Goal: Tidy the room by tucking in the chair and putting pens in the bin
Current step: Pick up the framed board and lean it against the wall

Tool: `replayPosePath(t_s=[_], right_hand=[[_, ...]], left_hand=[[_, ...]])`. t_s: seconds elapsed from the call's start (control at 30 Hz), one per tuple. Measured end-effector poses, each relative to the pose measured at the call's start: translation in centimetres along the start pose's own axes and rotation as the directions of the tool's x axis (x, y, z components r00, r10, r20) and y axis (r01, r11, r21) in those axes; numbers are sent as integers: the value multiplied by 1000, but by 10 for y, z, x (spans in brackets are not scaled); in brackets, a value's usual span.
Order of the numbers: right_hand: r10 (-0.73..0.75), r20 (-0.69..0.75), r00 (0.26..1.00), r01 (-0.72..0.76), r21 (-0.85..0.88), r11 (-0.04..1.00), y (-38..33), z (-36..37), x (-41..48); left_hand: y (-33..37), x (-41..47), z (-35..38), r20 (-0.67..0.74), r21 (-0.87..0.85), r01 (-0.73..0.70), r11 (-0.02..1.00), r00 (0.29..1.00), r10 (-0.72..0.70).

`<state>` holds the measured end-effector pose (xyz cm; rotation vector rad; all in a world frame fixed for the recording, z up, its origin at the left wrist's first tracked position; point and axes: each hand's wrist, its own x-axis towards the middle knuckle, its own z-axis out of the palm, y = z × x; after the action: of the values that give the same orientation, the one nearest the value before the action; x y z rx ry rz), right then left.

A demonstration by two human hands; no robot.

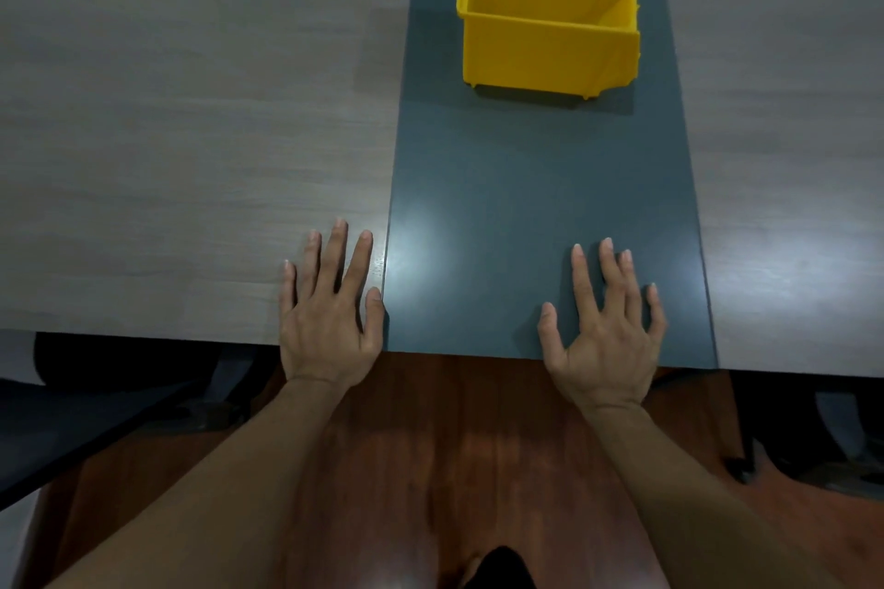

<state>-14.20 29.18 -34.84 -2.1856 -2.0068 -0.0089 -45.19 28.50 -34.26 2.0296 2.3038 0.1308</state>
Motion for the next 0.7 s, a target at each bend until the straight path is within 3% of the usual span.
replayPosePath(t_s=[0.23,0.37,0.47,0.57,0.7], right_hand=[[-16,79,997,14,30,999,0,-7,1],[-40,206,978,18,109,994,4,-19,3],[-36,425,905,-94,282,955,10,-51,15],[-13,513,859,-193,346,918,-3,-105,9],[-129,490,862,-120,444,888,-48,-170,-31]], left_hand=[[1,1,-8,49,-33,-10,999,999,12],[-7,9,-37,257,-139,-21,990,965,56],[-6,8,-102,418,-354,221,909,907,-58],[-9,-29,-168,349,-468,297,832,927,-135],[-40,-91,-236,309,-469,288,835,939,-151]])
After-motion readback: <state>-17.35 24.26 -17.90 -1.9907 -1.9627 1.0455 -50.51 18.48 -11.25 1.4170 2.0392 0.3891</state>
